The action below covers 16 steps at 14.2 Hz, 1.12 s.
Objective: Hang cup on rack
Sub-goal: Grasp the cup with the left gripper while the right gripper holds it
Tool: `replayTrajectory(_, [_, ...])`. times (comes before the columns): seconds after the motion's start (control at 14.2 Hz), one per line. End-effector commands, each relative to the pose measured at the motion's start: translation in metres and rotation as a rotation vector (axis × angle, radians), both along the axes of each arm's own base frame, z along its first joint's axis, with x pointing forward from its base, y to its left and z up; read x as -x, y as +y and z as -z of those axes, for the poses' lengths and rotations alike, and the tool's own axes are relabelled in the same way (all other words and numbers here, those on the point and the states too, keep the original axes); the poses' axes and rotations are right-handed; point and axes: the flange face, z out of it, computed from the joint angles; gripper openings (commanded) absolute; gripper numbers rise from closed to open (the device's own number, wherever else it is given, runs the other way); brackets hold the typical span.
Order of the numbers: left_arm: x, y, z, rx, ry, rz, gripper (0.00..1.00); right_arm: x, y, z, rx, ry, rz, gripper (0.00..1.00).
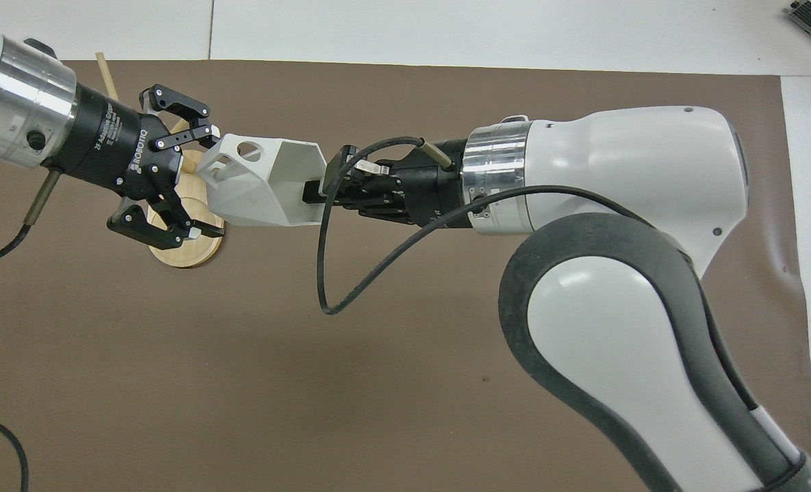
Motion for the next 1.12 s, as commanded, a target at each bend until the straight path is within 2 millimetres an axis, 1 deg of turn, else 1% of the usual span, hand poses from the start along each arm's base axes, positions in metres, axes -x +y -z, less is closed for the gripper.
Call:
replayTrajectory(0.0, [0.006, 0.000, -0.008, 0.013, 0.032, 0.008, 1.00, -0.003, -0.003, -0.004, -0.001, -0.014, -0.020, 0.00])
replayTrajectory(0.14, [0.009, -0.006, -0.016, 0.023, 0.007, 0.006, 1.00, -0.003, -0.003, -0.004, -0.001, -0.014, -0.020, 0.00])
replayTrajectory(0.28, [0.003, -0.009, -0.018, 0.040, -0.024, -0.039, 1.00, -0.003, -0.003, -0.004, -0.001, -0.014, -0.020, 0.00])
replayTrajectory(0.42, [0.008, -0.016, -0.020, 0.040, -0.013, -0.042, 1.00, -0.003, -0.003, -0.004, -0.001, -0.014, -0.020, 0.00])
replayTrajectory(0.56, [0.010, -0.016, -0.017, 0.038, 0.015, -0.069, 1.00, -0.003, -0.003, -0.004, -0.001, -0.012, -0.019, 0.00])
replayTrajectory(0.7, [0.013, -0.016, -0.022, 0.038, 0.012, -0.067, 1.00, -0.003, -0.003, -0.004, -0.001, -0.012, -0.019, 0.00])
replayTrajectory(0.77, [0.014, -0.015, -0.021, 0.037, 0.014, -0.066, 1.00, -0.003, -0.003, -0.004, -0.001, -0.012, -0.019, 0.00])
replayTrajectory(0.84, [0.014, -0.015, -0.021, 0.037, 0.014, -0.066, 0.66, -0.003, -0.003, -0.004, -0.001, -0.012, -0.020, 0.00])
replayTrajectory(0.91, [0.014, -0.015, -0.021, 0.039, 0.014, -0.066, 0.29, -0.003, -0.003, -0.004, -0.001, -0.010, -0.020, 0.00])
replayTrajectory(0.98, [0.014, -0.015, -0.022, 0.041, 0.007, -0.065, 0.00, -0.003, -0.003, -0.004, -0.001, -0.010, -0.020, 0.00])
replayTrajectory(1.05, [0.015, -0.015, -0.025, 0.043, -0.001, -0.068, 0.00, -0.003, -0.003, -0.004, -0.001, -0.010, -0.020, 0.00])
